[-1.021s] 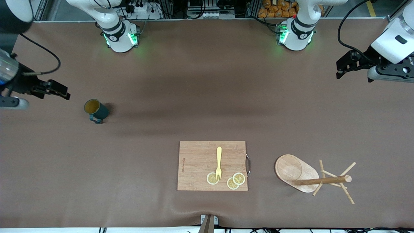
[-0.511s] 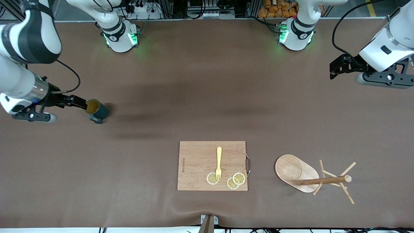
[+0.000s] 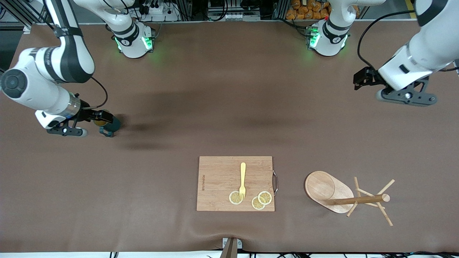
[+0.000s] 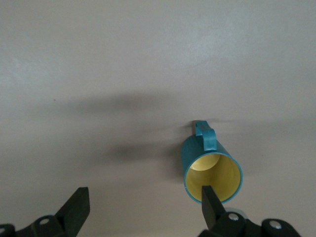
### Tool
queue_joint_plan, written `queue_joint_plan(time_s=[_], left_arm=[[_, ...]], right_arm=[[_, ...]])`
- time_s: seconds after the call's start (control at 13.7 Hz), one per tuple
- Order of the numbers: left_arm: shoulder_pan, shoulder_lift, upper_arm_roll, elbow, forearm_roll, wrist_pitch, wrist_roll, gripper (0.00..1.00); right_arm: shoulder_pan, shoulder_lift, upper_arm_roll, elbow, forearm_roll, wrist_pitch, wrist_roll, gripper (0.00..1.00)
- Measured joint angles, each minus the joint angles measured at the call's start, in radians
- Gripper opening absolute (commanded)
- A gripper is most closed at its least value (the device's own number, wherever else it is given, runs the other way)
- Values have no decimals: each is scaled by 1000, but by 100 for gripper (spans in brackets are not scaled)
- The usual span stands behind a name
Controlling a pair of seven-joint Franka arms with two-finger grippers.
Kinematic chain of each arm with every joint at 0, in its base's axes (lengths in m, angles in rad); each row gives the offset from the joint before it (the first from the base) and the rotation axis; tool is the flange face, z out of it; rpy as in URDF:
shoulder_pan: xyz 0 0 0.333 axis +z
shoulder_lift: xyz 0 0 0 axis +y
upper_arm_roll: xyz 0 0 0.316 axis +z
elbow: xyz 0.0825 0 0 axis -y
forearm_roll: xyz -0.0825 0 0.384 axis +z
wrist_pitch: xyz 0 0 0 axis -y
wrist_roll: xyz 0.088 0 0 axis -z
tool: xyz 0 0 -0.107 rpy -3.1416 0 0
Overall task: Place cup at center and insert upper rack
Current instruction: 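Reach the right gripper to the teal mug, then close the right gripper on the teal mug's rim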
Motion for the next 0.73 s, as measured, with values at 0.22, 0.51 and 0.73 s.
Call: queue_joint_plan(time_s=[0.22,0.51,0.73], left_arm=[[-2,19,-35,-49,0,40,0,100],[1,20,-44,-92,0,82,0,100],[4,19,-43,-98,0,86,0,100]], right_arm=[[0,0,0,-96,-8,106,0,100],[-1,8,-1,-190,-9,216,0,94],[0,30,-1,-212,-12,227,-1,90]])
